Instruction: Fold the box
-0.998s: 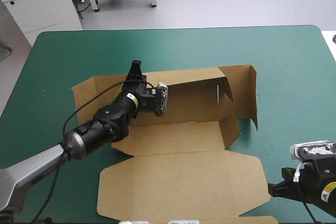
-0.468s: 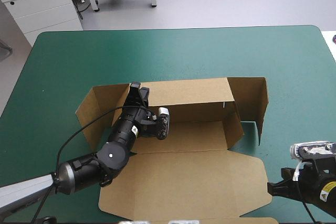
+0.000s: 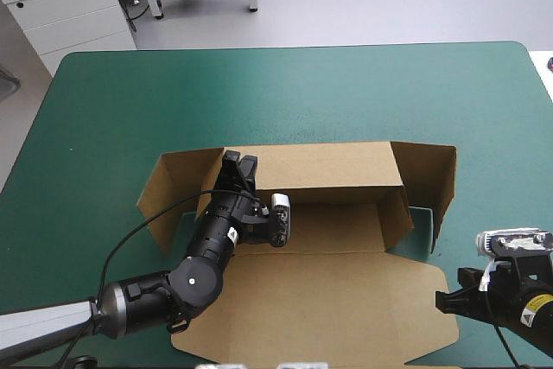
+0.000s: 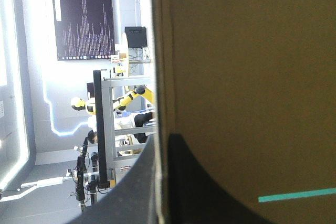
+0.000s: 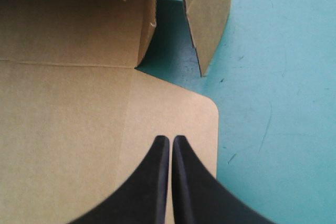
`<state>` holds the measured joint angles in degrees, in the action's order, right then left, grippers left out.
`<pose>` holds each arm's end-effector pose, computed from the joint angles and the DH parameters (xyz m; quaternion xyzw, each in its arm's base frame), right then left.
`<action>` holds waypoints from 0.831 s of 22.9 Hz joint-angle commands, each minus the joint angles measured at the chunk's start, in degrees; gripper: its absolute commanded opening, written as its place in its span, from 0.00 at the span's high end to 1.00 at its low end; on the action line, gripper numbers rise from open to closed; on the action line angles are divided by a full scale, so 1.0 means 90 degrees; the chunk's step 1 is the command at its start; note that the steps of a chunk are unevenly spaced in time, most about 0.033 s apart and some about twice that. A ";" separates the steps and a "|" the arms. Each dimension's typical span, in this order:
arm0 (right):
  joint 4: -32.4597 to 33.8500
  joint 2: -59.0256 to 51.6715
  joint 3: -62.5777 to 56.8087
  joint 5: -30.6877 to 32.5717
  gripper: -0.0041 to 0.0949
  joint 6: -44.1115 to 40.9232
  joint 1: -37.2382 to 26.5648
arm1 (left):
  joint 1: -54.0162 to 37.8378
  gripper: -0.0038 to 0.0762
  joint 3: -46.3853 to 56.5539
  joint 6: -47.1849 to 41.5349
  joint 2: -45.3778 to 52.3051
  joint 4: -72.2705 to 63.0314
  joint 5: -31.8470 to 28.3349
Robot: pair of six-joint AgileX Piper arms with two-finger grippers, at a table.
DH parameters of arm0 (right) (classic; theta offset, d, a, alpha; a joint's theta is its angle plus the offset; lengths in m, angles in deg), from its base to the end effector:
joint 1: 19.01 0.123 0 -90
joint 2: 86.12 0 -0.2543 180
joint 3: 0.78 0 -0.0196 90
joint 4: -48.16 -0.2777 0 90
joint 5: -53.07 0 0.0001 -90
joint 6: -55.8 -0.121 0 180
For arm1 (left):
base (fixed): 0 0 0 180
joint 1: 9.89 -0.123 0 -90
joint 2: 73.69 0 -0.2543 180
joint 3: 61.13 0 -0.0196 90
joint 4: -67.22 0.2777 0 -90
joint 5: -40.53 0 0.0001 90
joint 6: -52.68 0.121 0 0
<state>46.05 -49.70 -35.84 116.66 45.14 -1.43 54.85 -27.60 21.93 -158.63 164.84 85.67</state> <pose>0.1302 0.0454 0.2951 -0.0545 0.9223 0.1110 0.3660 0.2098 -0.2453 0.2305 0.6203 0.4920 0.3364 0.5099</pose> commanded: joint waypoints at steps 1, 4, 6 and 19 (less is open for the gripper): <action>0.0056 0.0071 0.0145 -0.0633 0.92 -0.0019 -0.0044 | 0.0173 0.96 -0.0129 -0.0209 0.0176 0.0553 0.0234; 0.0056 0.0071 0.0145 -0.0898 0.81 -0.0170 -0.0044 | 0.0180 0.96 -0.0129 -0.0178 0.0176 0.0543 0.0261; 0.0056 0.0071 0.0145 -0.1060 0.68 -0.0245 -0.0044 | 0.0180 0.96 -0.0129 -0.0178 0.0176 0.0543 0.0261; 0.2129 0.3432 0.3341 -0.0773 0.07 -0.1247 -0.0044 | 0.0169 0.96 -0.0129 -0.0167 0.0176 0.0621 0.0285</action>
<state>61.36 -23.57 -13.03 110.19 32.83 -1.43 56.02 -27.60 21.26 -158.63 164.72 86.24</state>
